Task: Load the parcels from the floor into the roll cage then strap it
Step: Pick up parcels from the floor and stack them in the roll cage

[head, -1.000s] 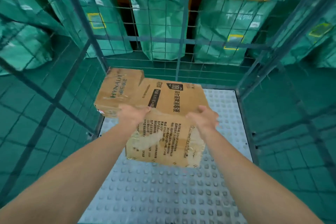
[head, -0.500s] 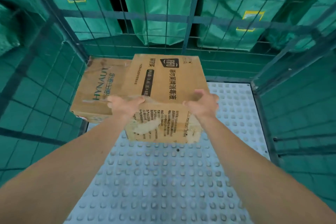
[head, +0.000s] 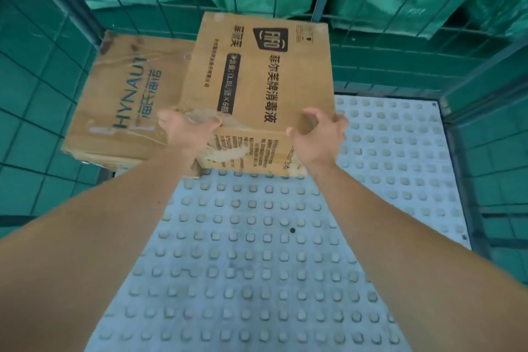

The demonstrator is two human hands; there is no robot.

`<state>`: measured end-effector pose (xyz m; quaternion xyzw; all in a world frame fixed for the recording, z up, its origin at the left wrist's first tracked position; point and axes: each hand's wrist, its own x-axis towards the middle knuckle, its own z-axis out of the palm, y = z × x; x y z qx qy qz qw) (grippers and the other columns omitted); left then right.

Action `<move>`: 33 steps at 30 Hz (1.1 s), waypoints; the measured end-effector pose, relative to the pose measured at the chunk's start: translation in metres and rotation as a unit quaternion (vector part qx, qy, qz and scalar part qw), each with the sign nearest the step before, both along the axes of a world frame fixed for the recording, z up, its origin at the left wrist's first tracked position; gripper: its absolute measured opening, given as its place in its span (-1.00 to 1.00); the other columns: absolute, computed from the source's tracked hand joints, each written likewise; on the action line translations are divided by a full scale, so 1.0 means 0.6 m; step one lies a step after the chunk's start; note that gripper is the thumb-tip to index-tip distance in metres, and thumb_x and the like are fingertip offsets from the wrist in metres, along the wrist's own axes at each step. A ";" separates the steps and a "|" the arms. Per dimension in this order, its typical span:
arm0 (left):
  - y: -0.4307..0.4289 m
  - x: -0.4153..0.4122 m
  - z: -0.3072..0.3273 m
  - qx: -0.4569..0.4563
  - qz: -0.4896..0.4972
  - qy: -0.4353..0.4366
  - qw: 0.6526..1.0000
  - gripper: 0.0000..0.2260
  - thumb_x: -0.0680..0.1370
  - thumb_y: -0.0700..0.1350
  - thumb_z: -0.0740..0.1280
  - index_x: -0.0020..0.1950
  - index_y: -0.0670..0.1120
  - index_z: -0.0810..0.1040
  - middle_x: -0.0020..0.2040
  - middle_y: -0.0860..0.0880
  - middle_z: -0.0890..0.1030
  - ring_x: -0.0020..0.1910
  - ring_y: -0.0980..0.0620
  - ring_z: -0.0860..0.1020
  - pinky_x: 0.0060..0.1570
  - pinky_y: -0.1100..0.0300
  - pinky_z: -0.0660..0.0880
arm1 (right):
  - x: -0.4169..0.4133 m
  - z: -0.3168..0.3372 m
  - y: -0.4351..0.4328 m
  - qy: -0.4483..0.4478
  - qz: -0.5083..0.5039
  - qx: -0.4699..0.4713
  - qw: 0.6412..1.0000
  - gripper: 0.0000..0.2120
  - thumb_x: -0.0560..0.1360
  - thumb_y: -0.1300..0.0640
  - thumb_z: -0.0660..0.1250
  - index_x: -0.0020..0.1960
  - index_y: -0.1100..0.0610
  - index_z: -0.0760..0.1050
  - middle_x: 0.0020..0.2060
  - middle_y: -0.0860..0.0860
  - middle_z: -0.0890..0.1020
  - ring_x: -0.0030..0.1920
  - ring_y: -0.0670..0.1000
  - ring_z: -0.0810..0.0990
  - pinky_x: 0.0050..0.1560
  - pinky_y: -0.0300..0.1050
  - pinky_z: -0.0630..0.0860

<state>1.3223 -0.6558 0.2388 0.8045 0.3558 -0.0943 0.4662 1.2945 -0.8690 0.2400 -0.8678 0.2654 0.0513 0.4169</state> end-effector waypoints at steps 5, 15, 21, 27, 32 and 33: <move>0.005 0.008 -0.041 0.063 -0.062 -0.003 0.996 -0.34 0.40 -0.21 0.49 0.39 -0.13 0.21 0.35 -0.10 0.23 0.13 0.04 0.29 0.11 0.22 0.31 | 0.005 -0.060 0.012 0.006 0.017 -0.031 0.999 -0.49 0.49 0.14 0.43 0.41 -0.04 0.42 0.51 0.13 0.03 0.47 0.16 0.13 0.30 0.12 0.47; -0.004 0.008 -0.050 0.065 -0.078 0.005 0.995 -0.40 0.53 -0.18 0.39 0.49 0.03 0.21 0.40 -0.10 0.16 0.26 -0.08 0.38 0.15 0.25 0.31 | 0.053 -0.051 -0.019 0.127 0.068 0.011 0.990 -0.23 0.47 0.24 0.37 0.55 -0.21 0.19 0.50 0.11 0.10 0.51 0.20 0.16 0.41 -0.02 0.31; -0.017 -0.029 -0.030 0.133 -0.147 0.058 0.979 -0.50 0.57 -0.04 0.30 0.49 0.03 0.25 0.47 -0.19 0.13 0.42 -0.24 0.23 0.33 -0.07 0.33 | 0.022 -0.016 -0.007 0.193 0.133 -0.030 0.972 -0.26 0.55 0.23 0.25 0.60 -0.19 0.04 0.59 0.13 -0.29 0.59 0.20 -0.26 0.56 0.26 -0.07; -0.047 -0.088 0.049 0.100 -0.170 0.088 0.976 -0.41 0.53 -0.03 0.36 0.52 -0.09 0.26 0.45 -0.19 0.19 0.35 -0.23 0.36 0.30 -0.06 0.42 | -0.071 0.039 0.007 0.122 0.135 0.062 0.981 -0.24 0.53 0.10 0.32 0.61 -0.15 0.03 0.61 0.01 0.02 0.60 0.13 -0.04 0.51 0.25 0.17; -0.062 -0.143 0.142 0.072 -0.164 0.073 0.981 -0.40 0.47 -0.08 0.38 0.50 -0.05 0.32 0.42 -0.22 0.36 0.30 -0.23 0.46 0.16 -0.06 0.53 | -0.133 0.154 -0.009 0.086 0.132 0.111 0.981 -0.22 0.51 0.09 0.36 0.58 -0.25 0.06 0.54 0.02 0.24 0.51 0.09 0.22 0.40 0.09 0.39; -0.066 -0.153 0.166 0.063 -0.156 0.070 0.983 -0.40 0.46 -0.08 0.38 0.49 -0.05 0.33 0.40 -0.21 0.39 0.28 -0.21 0.47 0.14 -0.06 0.54 | -0.147 0.182 -0.012 0.078 0.129 0.125 0.981 -0.24 0.51 0.11 0.36 0.58 -0.23 0.09 0.52 -0.01 0.28 0.43 0.01 0.32 0.28 -0.05 0.47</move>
